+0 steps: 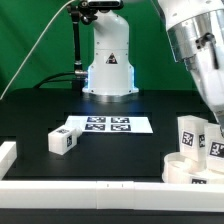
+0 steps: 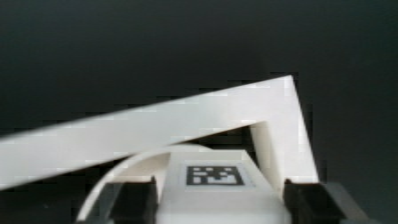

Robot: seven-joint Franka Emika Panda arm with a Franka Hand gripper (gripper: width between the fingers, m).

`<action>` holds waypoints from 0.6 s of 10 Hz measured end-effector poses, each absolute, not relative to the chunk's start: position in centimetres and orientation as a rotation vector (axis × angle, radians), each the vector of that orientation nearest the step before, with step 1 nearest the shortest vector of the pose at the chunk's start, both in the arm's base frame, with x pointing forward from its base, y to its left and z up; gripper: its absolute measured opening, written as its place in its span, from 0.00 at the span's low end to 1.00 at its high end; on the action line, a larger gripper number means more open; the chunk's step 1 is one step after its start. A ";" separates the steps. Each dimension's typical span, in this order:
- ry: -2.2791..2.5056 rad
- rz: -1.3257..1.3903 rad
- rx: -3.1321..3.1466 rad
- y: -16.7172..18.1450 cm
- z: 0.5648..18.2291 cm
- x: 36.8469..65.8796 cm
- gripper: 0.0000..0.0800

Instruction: Assemble stool

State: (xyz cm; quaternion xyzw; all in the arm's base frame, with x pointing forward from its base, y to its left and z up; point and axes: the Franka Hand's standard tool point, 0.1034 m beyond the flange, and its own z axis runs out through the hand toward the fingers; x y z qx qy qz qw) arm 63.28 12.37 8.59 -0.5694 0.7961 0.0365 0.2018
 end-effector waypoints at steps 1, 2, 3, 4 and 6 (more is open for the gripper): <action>2.288 0.145 -1.502 12.1 8.3 63.0 0.43; 2.341 0.173 -1.425 11.9 8.2 62.9 0.43; 2.341 0.171 -1.427 11.9 8.1 62.9 0.43; 2.341 0.171 -1.425 12.0 8.1 62.9 0.43; 2.326 0.176 -1.450 12.0 8.3 62.8 0.69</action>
Offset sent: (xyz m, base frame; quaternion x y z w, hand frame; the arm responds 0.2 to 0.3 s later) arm 0.0000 0.0000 0.0000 0.0000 0.0000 0.1296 0.9916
